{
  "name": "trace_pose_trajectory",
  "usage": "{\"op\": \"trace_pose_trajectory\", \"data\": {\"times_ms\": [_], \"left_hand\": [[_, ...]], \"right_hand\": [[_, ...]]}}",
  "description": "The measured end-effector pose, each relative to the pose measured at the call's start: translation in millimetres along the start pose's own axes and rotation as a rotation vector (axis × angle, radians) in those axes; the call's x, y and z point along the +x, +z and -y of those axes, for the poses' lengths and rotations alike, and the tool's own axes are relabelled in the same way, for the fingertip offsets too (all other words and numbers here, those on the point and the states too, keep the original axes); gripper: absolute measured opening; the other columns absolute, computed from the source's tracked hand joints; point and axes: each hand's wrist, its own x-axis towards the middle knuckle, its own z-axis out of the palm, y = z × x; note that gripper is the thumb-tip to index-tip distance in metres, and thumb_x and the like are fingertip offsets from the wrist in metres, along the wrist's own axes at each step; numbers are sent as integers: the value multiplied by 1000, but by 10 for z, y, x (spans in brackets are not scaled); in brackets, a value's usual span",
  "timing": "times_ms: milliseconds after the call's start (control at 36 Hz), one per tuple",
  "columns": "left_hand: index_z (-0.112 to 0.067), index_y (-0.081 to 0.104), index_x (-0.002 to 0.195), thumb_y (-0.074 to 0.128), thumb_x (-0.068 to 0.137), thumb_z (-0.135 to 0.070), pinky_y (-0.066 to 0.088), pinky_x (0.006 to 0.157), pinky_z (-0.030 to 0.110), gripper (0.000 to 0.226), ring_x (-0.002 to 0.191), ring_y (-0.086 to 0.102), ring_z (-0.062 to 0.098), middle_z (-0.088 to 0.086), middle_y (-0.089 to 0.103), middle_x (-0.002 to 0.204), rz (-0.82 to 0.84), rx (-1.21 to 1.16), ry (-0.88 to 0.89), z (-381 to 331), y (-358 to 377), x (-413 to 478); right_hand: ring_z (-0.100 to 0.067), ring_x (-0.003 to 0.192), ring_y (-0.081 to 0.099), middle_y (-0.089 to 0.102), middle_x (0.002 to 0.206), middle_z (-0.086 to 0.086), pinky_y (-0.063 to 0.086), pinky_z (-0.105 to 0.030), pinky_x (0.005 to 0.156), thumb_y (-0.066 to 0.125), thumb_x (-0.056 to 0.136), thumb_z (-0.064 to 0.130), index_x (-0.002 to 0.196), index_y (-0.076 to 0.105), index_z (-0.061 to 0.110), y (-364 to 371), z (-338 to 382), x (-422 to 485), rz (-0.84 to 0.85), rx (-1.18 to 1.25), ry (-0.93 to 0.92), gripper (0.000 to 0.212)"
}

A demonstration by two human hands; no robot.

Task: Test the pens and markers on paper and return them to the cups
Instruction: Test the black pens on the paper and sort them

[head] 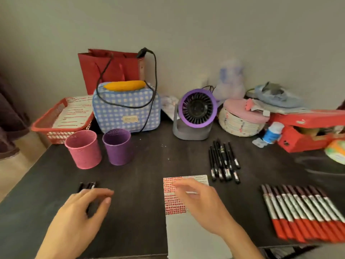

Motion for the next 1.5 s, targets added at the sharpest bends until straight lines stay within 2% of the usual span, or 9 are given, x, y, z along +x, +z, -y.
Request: {"op": "trace_pose_trajectory", "data": {"times_ms": [56,167,306,417,528,750,1111,1250,1500], "left_hand": [[-50,69,91,80,82,-21,39,72,15,32,99,54,-10,-36,61,103,30,-26,76,-157,165,57],[-57,63,93,73,88,-38,45,76,15,22,102,54,-6,-35,61,100,195,-15,174,-505,520,232],[-64,50,99,54,95,-56,50,93,19,10,108,52,-6,-40,47,111,435,65,234,-997,1042,477],[-55,53,118,51,96,-57,48,95,21,22,111,52,-3,-34,51,120,406,151,341,-1278,1458,606],[-46,52,126,50,97,-54,50,96,30,30,113,55,3,-24,56,123,396,208,406,-1540,1738,778],[-44,43,143,45,98,-59,48,96,38,48,121,54,16,-11,54,131,460,371,466,-1828,2022,961],[-41,50,133,48,95,-61,52,87,36,42,117,52,13,-13,57,121,426,403,415,-1837,2079,1009],[-36,52,131,51,96,-46,48,81,33,36,115,53,16,-9,58,119,398,438,393,-1872,2109,1040],[-19,50,114,52,92,-34,42,66,32,27,88,60,22,-2,63,93,342,448,247,-1933,2141,1156]], "right_hand": [[7,115,61,68,116,33,49,-17,98,64,98,37,111,72,43,-283,-158,-137,-113,-77,14,17],[19,119,48,57,118,39,36,-6,101,68,95,33,110,63,53,-618,-486,-384,-306,-331,69,25],[5,145,25,34,147,32,11,-6,111,56,99,45,138,55,40,-667,-854,-521,-269,-659,181,39],[-2,145,34,45,151,21,26,-20,114,51,95,50,134,62,37,-649,-950,-530,-335,-657,131,42],[1,145,28,43,151,23,24,-19,114,31,92,59,136,57,39,-655,-987,-519,-347,-651,117,55],[1,146,27,43,151,23,29,-23,113,29,92,59,135,58,40,-637,-1017,-541,-358,-622,119,55],[-1,146,29,43,151,23,32,-25,113,29,91,58,134,58,40,-624,-1039,-535,-371,-595,129,55],[1,147,25,41,152,24,32,-25,113,28,92,58,136,57,40,-621,-1046,-533,-370,-595,129,55],[0,145,30,46,150,22,35,-26,112,47,94,51,134,59,39,-620,-1042,-553,-389,-594,115,43]]}}
